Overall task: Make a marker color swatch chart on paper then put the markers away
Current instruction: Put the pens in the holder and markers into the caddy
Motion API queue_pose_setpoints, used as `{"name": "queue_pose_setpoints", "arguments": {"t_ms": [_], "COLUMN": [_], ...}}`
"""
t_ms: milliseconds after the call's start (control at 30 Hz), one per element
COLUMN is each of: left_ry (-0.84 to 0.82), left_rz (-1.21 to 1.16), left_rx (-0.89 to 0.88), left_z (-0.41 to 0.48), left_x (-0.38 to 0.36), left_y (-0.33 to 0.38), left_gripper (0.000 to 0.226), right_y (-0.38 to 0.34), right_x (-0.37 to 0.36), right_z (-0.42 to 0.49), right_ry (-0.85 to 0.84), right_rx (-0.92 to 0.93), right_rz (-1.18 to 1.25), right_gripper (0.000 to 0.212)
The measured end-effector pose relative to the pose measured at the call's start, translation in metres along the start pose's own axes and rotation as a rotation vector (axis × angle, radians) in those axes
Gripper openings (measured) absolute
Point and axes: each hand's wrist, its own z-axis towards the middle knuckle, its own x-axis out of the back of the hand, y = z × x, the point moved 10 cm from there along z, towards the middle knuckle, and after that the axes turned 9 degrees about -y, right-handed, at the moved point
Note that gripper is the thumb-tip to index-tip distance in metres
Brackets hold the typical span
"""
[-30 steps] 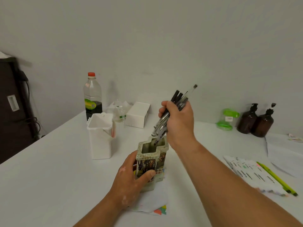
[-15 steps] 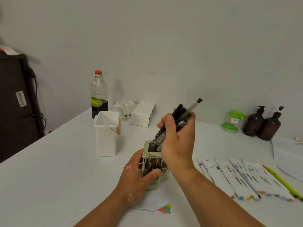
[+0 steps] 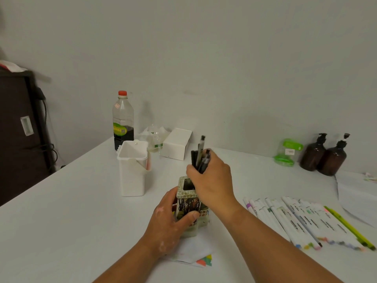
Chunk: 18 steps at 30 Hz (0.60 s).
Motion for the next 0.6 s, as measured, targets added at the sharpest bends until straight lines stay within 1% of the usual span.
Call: {"name": "queue_pose_setpoints", "arguments": {"t_ms": [100, 167, 267, 333, 400, 433, 500, 600], "left_ry": [-0.005, -0.009, -0.028, -0.052, -0.079, -0.090, -0.096, -0.071], "left_rz": [0.009, 0.027, 0.096, 0.162, 0.236, 0.266, 0.288, 0.264], "left_rx": [0.005, 0.010, 0.031, 0.058, 0.083, 0.090, 0.111, 0.149], "left_z": [0.000, 0.001, 0.004, 0.007, 0.012, 0.015, 0.018, 0.017], "left_x": [0.000, 0.001, 0.003, 0.006, 0.008, 0.010, 0.011, 0.013], "left_y": [-0.002, -0.002, 0.002, 0.005, 0.011, 0.015, 0.020, 0.020], "left_gripper": [0.056, 0.055, 0.054, 0.053, 0.055, 0.057, 0.060, 0.063], "right_y": [0.013, 0.023, 0.032, 0.043, 0.058, 0.066, 0.085, 0.119], "right_x": [-0.004, -0.001, 0.005, 0.011, 0.025, 0.034, 0.052, 0.078], "right_z": [0.003, 0.005, 0.000, -0.009, -0.020, -0.026, -0.040, -0.066], "right_ry": [-0.082, -0.130, -0.199, -0.260, -0.261, -0.242, -0.192, -0.129], "right_rx": [-0.086, -0.150, -0.140, -0.154, -0.177, -0.186, -0.225, -0.335], "right_rz": [-0.115, -0.083, -0.036, -0.019, 0.037, 0.062, 0.116, 0.201], "right_gripper": [0.017, 0.023, 0.029, 0.039, 0.049, 0.050, 0.043, 0.020]}}
